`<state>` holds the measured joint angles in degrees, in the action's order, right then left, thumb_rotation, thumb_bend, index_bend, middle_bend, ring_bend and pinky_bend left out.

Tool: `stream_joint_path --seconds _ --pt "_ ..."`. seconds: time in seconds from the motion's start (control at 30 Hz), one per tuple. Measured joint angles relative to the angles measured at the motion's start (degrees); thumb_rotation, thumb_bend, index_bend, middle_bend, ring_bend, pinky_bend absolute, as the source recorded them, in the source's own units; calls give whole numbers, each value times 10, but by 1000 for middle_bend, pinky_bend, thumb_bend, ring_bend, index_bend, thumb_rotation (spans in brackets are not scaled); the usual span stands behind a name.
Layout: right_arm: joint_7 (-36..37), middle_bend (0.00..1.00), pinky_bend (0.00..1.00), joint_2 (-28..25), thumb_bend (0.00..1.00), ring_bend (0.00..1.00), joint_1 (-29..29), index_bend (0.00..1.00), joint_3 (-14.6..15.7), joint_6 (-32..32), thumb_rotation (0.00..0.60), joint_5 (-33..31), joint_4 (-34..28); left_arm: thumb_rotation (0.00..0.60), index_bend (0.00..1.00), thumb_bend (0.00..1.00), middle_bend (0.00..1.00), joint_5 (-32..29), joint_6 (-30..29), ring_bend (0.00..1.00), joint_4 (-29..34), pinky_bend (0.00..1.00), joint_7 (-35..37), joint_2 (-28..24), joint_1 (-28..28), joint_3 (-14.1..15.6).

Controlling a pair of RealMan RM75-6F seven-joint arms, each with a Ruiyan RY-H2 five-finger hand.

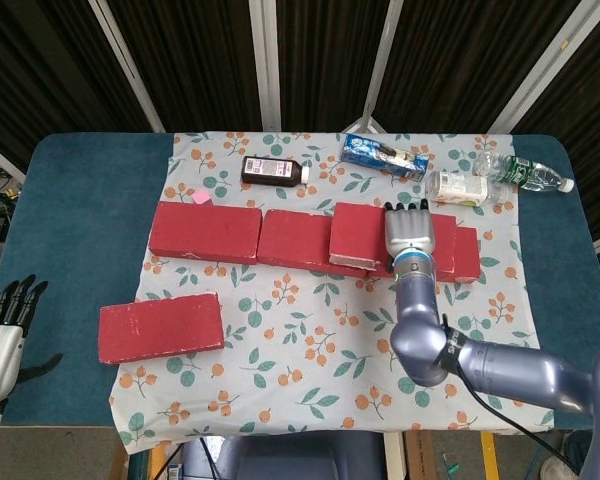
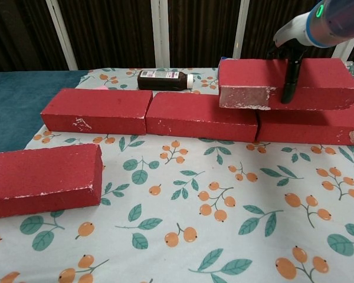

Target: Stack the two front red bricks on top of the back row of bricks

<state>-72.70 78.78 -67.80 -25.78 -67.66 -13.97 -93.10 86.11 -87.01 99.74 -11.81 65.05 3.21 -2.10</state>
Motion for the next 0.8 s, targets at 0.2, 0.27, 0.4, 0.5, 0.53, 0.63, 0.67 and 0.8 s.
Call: stream_joint_path --seconds 0.2,0.27,0.4,0.5,0.53,0.63,0.67,0.8 --pt "-21 442 0 43 154 213 -41 300 -16 -2 600 -44 73 600 48 0 0 -3 3 0 0 123 -1 0 1 -1" --pt "-24 442 0 54 154 214 -46 300 -18 -1 600 -46 86 600 48 0 0 -3 4 0 0 123 -1 0 2 0" --pt "-22 442 0 65 154 213 -48 300 -16 15 600 -33 96 600 48 0 0 -4 4 0 -1 123 2 -1 2 -1" --pt "-19 442 0 72 155 213 -46 300 -9 29 600 -21 100 600 48 0 0 -5 4 0 -1 123 2 -1 2 -1" --pt "-18 442 0 75 154 214 -45 300 -5 32 600 -19 103 600 48 0 0 -6 5 0 -2 123 2 -1 2 -1" --pt "-16 442 0 81 153 214 -45 300 -2 38 600 -17 109 600 49 0 0 -5 5 0 -1 123 0 0 3 0" --pt "-16 442 0 82 153 213 -45 300 -2 40 600 -16 111 600 49 0 0 -4 5 0 0 123 -1 0 3 0" --pt "-15 442 0 88 154 213 -47 300 -2 47 600 -15 124 600 49 0 0 -1 1 0 1 123 -3 0 1 1"
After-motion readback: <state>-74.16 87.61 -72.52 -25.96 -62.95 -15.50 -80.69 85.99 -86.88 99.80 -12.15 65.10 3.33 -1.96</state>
